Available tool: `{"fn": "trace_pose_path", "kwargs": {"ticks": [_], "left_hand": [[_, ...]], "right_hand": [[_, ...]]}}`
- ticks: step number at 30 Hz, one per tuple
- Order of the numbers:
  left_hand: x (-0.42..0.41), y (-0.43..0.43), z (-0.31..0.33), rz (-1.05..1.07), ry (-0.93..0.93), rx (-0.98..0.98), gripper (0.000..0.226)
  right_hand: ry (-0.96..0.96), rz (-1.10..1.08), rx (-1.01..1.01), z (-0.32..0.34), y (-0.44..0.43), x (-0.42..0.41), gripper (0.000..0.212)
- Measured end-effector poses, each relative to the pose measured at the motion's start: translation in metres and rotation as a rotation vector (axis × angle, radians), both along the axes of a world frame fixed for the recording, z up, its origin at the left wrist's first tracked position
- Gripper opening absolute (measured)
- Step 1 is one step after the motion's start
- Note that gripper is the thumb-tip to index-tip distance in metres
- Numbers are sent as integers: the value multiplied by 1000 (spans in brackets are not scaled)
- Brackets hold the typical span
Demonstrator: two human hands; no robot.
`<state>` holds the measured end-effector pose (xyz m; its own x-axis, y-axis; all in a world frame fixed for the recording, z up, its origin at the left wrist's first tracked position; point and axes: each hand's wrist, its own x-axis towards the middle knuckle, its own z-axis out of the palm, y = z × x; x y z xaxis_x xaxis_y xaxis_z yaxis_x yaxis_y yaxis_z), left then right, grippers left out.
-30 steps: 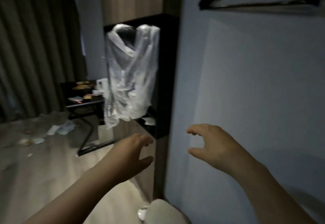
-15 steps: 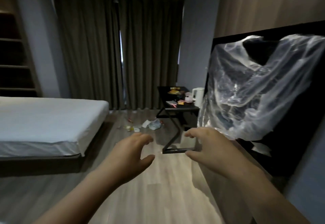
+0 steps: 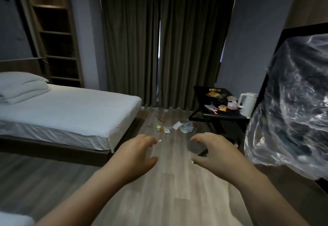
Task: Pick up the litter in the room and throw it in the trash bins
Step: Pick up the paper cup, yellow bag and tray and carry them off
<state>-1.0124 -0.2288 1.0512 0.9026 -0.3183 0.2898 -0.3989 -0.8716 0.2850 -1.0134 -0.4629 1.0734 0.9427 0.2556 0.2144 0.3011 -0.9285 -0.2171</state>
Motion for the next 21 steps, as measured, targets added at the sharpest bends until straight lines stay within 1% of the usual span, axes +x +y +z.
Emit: {"fn": "trace_pose_path", "kwargs": {"ticks": [5,8,13,21], "left_hand": [[94,1,11,46,17,27,35],[146,0,10,72,10,19,40],[218,13,-10,71,65,15,34],[366,53,-41,98,119,8,40]], "right_hand": [[14,3,39,-1,-1,96,47],[19,15,55,-5,1,149,48],[69,52,15,-18,12,226,46],[136,22,-1,-43,39,367,45]]}}
